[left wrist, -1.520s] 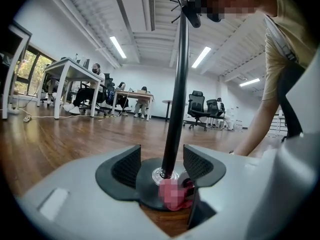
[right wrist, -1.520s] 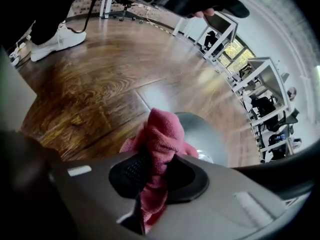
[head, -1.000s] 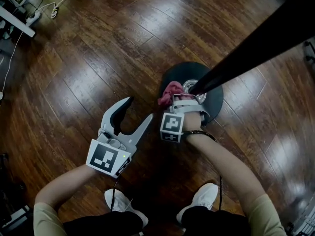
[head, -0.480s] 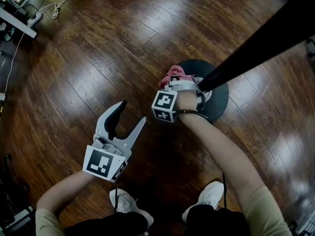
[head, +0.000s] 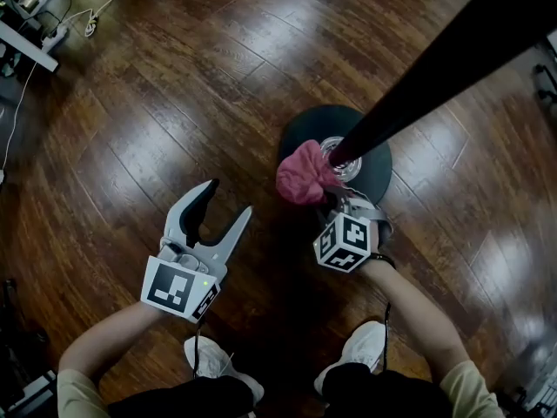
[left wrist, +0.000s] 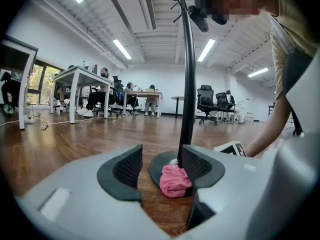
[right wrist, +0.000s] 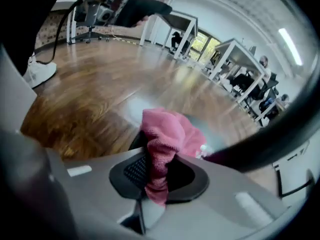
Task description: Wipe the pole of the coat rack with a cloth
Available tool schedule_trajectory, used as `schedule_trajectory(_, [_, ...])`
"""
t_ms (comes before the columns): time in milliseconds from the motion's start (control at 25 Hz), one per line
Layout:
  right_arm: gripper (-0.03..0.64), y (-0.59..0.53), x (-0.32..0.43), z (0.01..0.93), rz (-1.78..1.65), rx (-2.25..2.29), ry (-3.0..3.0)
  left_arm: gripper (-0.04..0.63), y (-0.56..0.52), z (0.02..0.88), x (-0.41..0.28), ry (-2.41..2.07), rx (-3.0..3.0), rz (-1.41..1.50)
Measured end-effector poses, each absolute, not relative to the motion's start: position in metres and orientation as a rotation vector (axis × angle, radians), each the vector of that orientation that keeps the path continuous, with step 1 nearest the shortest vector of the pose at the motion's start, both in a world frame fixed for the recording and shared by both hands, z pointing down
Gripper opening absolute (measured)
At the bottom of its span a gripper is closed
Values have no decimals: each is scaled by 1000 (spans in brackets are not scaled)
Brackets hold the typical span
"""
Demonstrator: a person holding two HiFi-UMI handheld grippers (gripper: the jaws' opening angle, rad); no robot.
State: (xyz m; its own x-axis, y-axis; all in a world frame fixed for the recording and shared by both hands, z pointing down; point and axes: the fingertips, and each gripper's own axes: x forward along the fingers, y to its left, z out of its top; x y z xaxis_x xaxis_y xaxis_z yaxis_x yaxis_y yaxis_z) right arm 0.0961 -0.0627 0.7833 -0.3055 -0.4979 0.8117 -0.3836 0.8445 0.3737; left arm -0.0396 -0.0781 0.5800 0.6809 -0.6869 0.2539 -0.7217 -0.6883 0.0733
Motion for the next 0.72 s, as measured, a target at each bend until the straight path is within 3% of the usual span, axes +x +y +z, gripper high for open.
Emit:
schedule_trajectory(360, [44,-66,249,797,-12,835,-1809,242,-79,580,-7,-1088,2758,308])
schedule_trajectory(720, [51,-144,286,794,206,898,-1927,233,-82,581,-9,-1096,2744,320])
